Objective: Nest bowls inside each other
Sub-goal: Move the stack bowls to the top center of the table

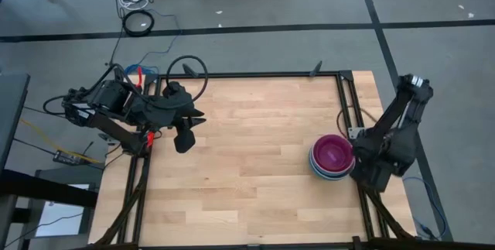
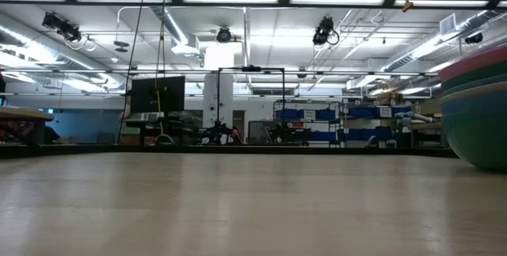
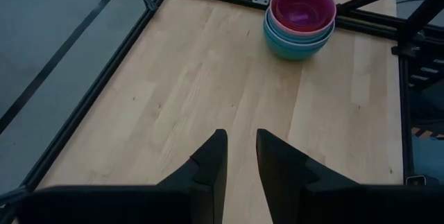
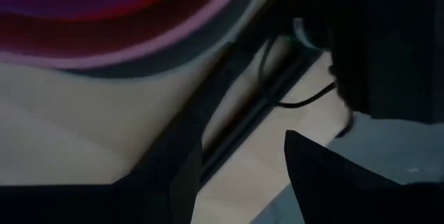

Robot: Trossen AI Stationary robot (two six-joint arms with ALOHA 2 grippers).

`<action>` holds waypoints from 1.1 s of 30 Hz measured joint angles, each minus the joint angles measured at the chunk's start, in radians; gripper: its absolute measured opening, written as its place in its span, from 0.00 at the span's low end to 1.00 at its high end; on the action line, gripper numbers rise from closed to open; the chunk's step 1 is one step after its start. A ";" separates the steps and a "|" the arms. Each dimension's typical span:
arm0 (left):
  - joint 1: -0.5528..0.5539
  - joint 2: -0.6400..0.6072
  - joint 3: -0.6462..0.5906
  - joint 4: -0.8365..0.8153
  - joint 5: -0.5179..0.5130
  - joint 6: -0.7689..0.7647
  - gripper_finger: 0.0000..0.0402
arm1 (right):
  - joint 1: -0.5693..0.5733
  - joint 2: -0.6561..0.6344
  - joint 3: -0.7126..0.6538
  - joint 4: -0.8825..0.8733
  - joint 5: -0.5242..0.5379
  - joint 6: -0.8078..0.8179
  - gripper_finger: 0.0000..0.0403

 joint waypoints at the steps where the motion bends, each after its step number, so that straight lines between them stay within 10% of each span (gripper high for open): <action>1: 0.000 0.000 0.000 0.000 0.000 0.000 0.21 | 0.012 0.024 -0.011 -0.001 -0.003 -0.002 0.48; 17: 0.000 0.000 0.000 0.051 0.000 0.036 0.21 | -0.074 0.192 -0.174 0.039 0.142 -0.074 0.48; 33: 0.000 0.000 0.000 0.061 0.000 0.064 0.21 | -0.698 0.194 -0.177 0.302 0.536 -0.664 0.48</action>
